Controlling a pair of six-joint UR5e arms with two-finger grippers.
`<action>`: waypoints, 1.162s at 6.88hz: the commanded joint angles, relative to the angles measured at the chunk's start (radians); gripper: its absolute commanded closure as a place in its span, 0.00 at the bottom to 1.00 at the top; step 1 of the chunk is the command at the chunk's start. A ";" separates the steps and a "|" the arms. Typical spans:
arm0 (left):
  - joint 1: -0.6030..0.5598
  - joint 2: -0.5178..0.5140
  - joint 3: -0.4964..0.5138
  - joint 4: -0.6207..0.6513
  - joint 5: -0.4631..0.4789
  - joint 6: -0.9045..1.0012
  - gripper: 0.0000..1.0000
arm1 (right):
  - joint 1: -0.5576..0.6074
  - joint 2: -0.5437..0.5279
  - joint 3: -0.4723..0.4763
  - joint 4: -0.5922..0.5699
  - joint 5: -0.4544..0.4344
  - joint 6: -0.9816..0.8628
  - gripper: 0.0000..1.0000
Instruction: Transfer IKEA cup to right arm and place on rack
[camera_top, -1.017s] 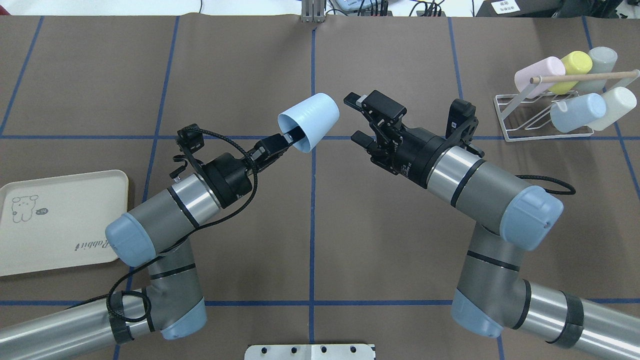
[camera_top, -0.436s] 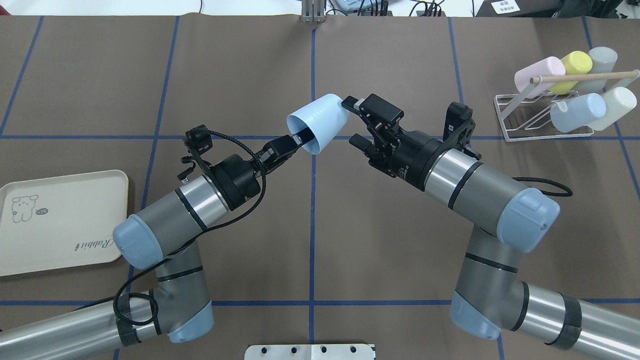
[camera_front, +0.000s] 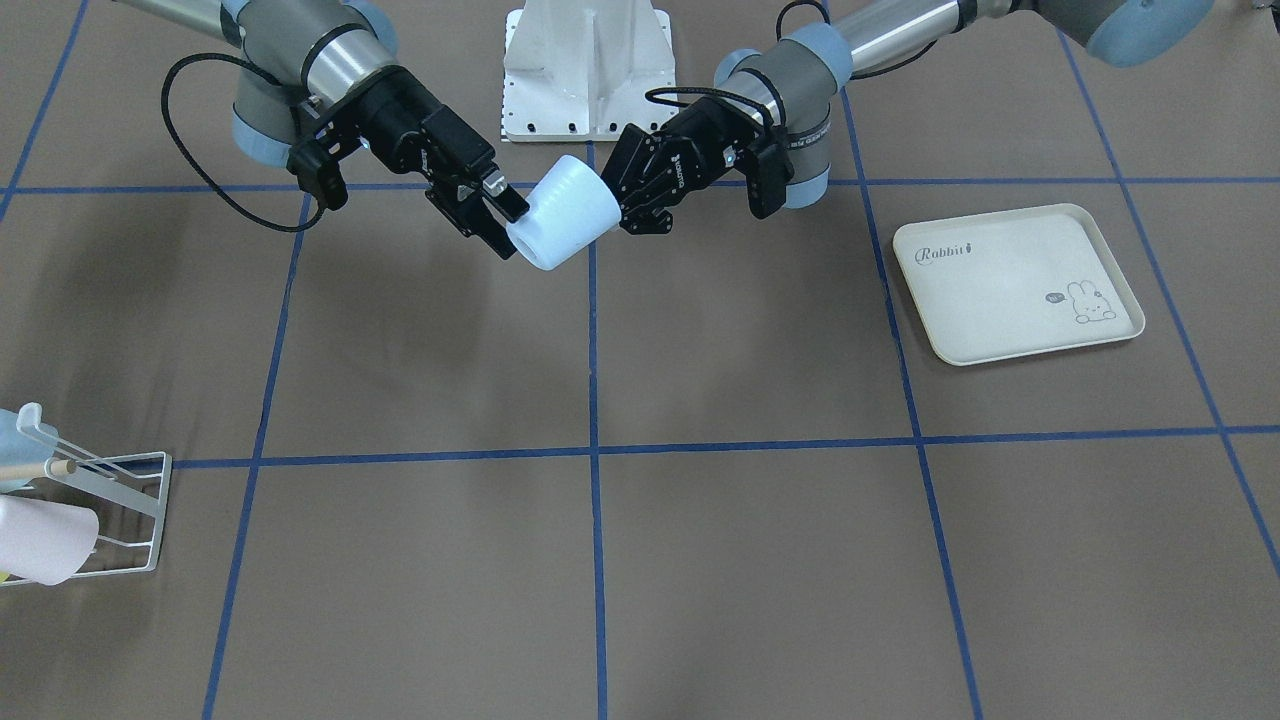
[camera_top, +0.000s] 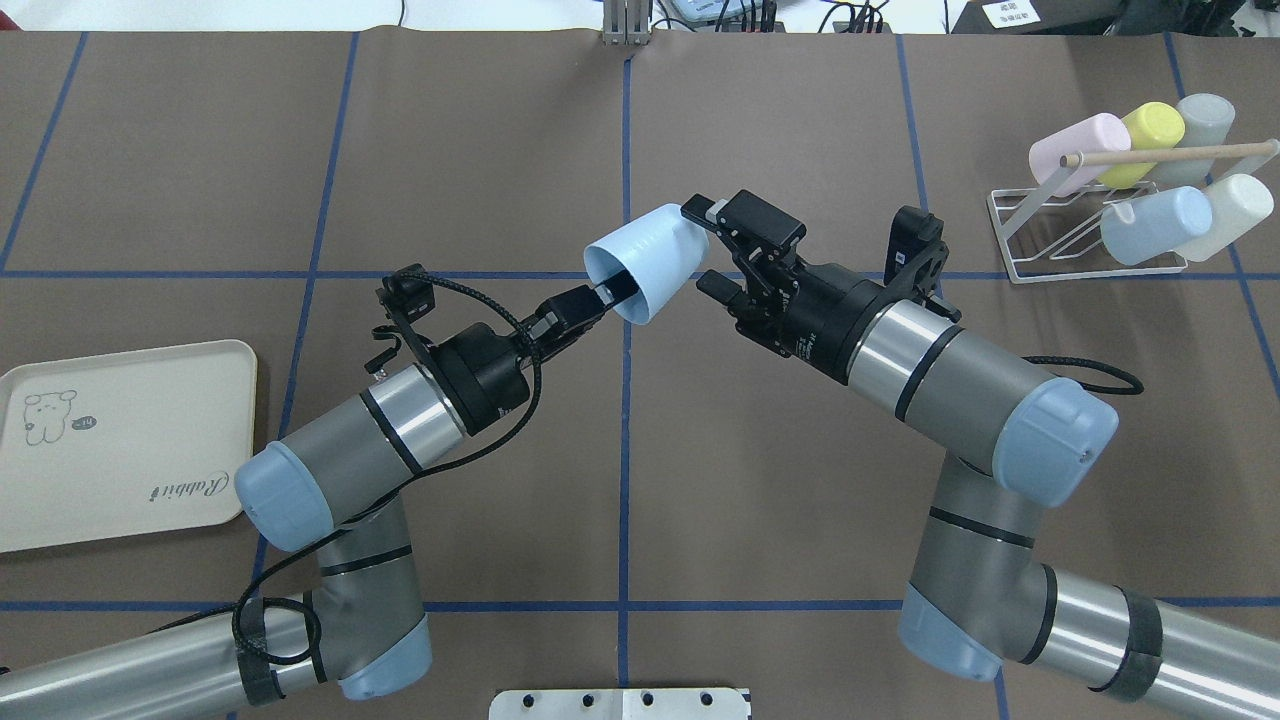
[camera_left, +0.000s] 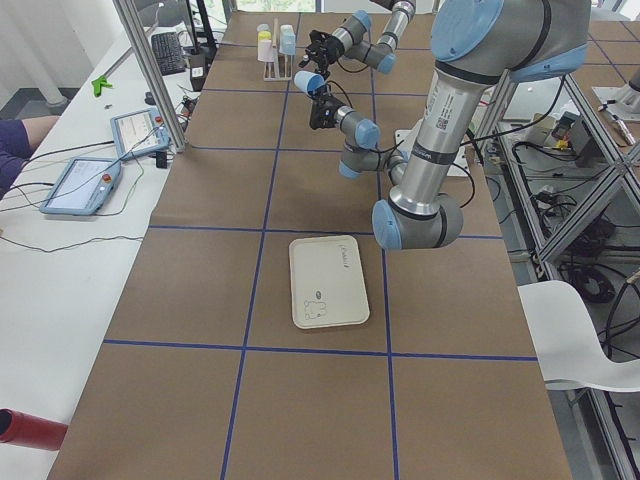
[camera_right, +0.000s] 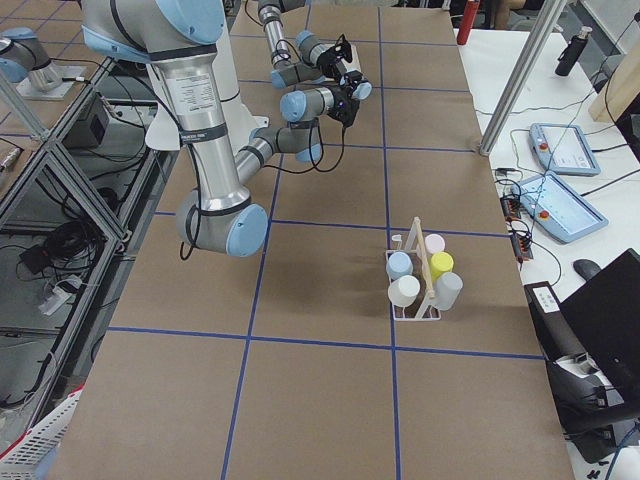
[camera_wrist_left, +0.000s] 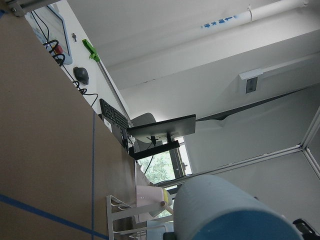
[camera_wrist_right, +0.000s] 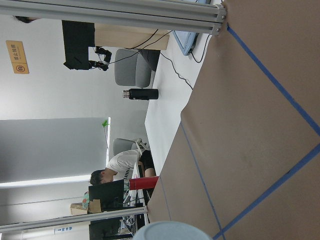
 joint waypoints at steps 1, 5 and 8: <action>0.005 -0.017 0.001 0.002 0.001 0.002 1.00 | -0.002 0.001 -0.001 0.005 -0.001 0.000 0.00; 0.017 -0.029 0.011 0.007 0.001 0.002 1.00 | -0.008 -0.001 -0.001 0.005 0.000 -0.001 0.00; 0.019 -0.029 0.017 0.007 0.001 0.002 1.00 | -0.013 -0.001 -0.002 0.007 0.000 -0.003 0.00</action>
